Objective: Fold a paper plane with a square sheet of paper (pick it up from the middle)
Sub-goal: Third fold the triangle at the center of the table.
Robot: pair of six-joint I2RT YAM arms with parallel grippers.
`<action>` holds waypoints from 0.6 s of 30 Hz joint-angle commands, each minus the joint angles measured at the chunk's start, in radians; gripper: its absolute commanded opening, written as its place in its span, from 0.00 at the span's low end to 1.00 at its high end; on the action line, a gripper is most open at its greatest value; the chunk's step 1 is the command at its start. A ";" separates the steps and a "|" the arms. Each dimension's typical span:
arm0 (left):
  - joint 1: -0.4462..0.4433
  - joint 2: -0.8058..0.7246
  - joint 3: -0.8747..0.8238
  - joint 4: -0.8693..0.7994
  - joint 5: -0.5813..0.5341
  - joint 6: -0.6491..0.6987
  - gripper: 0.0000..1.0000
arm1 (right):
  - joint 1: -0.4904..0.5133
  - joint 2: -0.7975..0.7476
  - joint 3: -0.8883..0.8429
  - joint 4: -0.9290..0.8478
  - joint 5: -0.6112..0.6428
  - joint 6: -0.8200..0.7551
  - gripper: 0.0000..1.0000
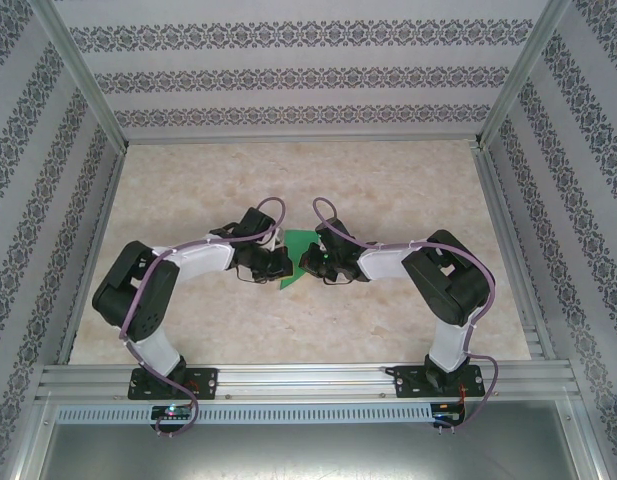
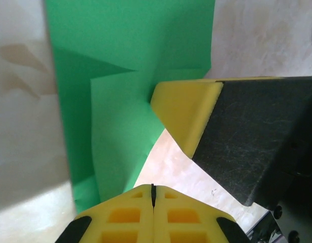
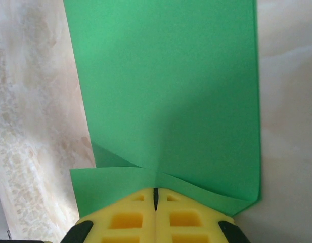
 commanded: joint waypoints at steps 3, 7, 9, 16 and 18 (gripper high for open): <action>-0.025 0.043 0.010 0.043 0.022 -0.037 0.07 | 0.011 0.071 -0.017 -0.103 0.071 0.012 0.00; -0.026 0.062 0.008 0.039 0.005 -0.031 0.06 | 0.012 0.072 -0.017 -0.104 0.069 0.012 0.00; -0.026 0.066 0.011 0.019 -0.013 -0.019 0.06 | 0.013 0.073 -0.016 -0.106 0.069 0.010 0.00; -0.025 0.071 -0.001 -0.017 -0.054 0.004 0.06 | 0.011 0.077 -0.015 -0.110 0.065 0.010 0.00; -0.024 0.067 -0.002 -0.028 -0.069 0.012 0.06 | 0.011 0.077 -0.016 -0.112 0.066 0.010 0.00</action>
